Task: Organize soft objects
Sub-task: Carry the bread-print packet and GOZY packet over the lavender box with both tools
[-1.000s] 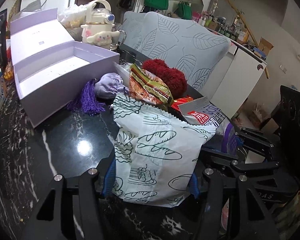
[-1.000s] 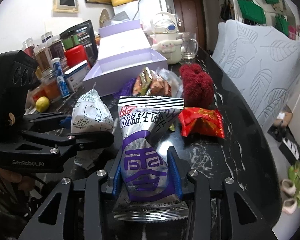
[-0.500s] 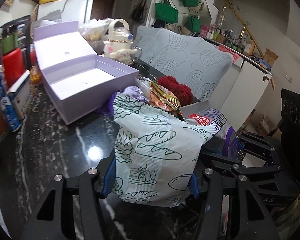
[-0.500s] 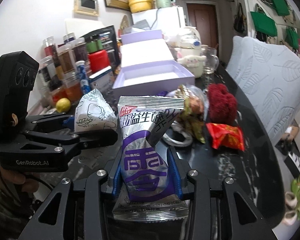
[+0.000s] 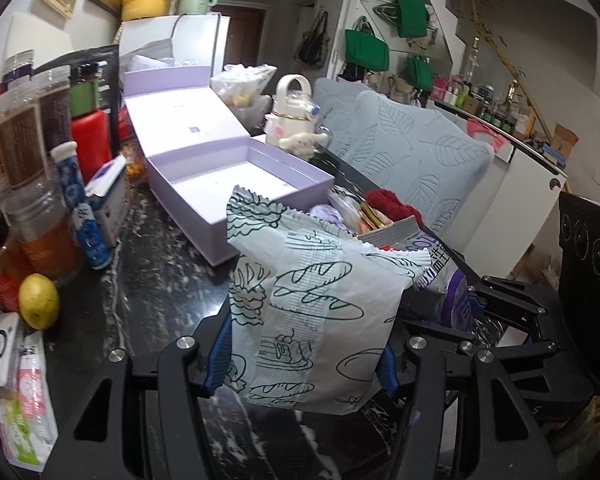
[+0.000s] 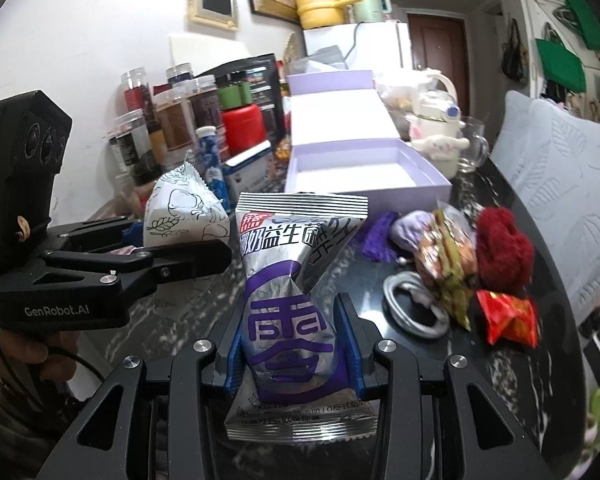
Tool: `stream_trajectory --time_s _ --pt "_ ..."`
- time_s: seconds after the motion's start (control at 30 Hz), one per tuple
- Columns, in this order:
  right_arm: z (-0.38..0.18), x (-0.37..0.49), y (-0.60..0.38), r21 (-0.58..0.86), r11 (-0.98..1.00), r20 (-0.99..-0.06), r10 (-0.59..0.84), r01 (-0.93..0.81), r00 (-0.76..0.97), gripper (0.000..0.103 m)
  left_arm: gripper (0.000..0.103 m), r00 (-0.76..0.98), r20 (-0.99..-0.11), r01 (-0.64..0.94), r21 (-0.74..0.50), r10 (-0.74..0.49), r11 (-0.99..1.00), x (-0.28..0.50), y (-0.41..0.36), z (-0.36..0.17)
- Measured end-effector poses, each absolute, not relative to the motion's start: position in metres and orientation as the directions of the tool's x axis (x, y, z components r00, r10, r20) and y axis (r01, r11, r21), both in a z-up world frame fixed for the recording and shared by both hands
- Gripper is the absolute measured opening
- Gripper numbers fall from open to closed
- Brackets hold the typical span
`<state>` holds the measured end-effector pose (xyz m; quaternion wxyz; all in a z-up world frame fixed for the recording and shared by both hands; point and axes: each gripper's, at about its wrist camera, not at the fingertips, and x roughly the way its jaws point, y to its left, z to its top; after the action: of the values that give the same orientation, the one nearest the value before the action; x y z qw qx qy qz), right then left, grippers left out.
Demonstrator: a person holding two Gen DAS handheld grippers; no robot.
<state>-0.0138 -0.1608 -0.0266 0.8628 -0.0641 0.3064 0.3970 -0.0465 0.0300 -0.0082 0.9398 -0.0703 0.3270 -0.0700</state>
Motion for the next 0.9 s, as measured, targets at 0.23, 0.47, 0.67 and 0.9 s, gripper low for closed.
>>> stream_trajectory --time_s 0.23,0.47,0.67,0.9 --pt "-0.008 0.000 -0.145 0.122 0.658 -0.561 0.663 -0.743 0.496 0.040 0.058 0.794 -0.591 0.055 -0.168 -0.145 0.984 -0.035 0.048 0.009" --pt "0.017 0.018 -0.131 0.099 0.648 -0.532 0.676 -0.755 0.510 0.040 0.058 0.813 -0.569 0.047 -0.149 -0.125 0.988 -0.019 0.060 0.030" --pt "0.035 0.037 -0.119 0.077 0.649 -0.516 0.676 -0.757 0.526 0.040 0.058 0.835 -0.539 0.045 -0.132 -0.110 0.990 0.003 0.073 0.050" --pt "0.055 0.065 -0.106 0.052 0.648 -0.497 0.677 -0.760 0.543 0.040 0.058 0.853 -0.514 0.043 -0.099 -0.088 0.994 0.030 0.080 0.070"
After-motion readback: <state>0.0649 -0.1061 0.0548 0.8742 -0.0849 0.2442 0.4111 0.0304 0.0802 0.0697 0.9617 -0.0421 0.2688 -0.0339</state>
